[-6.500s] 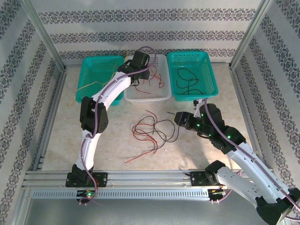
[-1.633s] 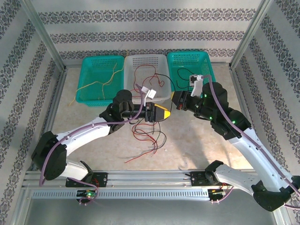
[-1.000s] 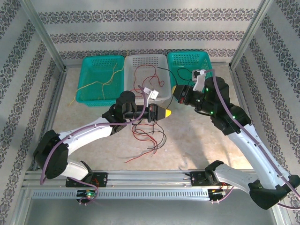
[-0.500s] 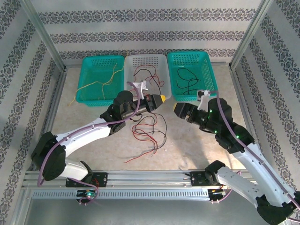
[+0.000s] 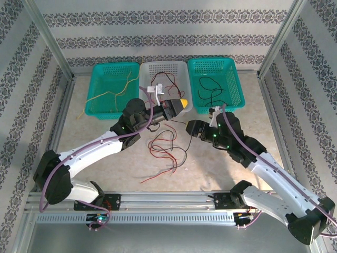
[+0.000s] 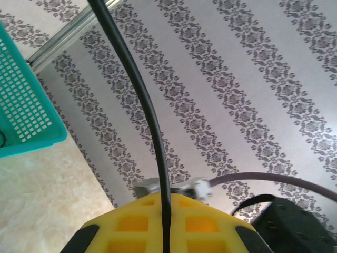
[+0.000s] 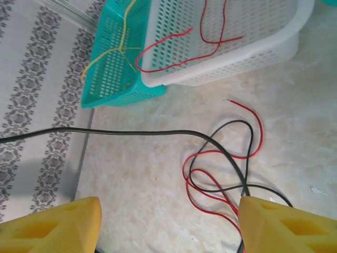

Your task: Untangle the cables

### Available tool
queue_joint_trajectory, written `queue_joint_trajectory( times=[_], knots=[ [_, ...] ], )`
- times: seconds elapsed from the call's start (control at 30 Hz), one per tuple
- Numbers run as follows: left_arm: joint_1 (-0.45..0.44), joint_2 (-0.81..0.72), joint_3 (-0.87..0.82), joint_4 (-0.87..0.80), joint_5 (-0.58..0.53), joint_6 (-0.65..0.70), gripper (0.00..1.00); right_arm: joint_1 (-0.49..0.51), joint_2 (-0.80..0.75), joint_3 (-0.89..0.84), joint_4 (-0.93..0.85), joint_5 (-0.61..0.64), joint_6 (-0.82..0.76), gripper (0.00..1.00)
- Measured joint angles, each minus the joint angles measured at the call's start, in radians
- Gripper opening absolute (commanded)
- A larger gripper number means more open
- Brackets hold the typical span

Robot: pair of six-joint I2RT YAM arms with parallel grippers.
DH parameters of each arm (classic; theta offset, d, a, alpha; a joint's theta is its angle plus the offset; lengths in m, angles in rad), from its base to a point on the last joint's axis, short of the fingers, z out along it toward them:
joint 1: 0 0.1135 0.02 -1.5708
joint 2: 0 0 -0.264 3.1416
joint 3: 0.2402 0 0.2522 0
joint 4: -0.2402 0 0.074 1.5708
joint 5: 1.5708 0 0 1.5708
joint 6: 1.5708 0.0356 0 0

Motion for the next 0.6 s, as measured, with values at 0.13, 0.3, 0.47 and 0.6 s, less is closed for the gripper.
queue_joint_trajectory(
  times=[0.13, 0.3, 0.47, 0.6],
  knots=[
    [0.000, -0.010, 0.023, 0.011, 0.031, 0.000, 0.00, -0.027, 0.019, -0.029, 0.003, -0.012, -0.001, 0.72],
    [0.000, -0.019, 0.039, 0.030, 0.065, 0.000, 0.00, -0.059, 0.063, -0.057, 0.019, -0.054, 0.003, 0.63],
    [0.000, -0.019, 0.045, 0.040, 0.091, 0.000, 0.00, -0.065, 0.092, -0.079, 0.043, -0.101, 0.022, 0.39],
    [0.000, -0.019, 0.045, 0.040, 0.099, 0.001, 0.00, -0.092, 0.077, -0.080, 0.066, -0.124, 0.024, 0.22]
  ],
)
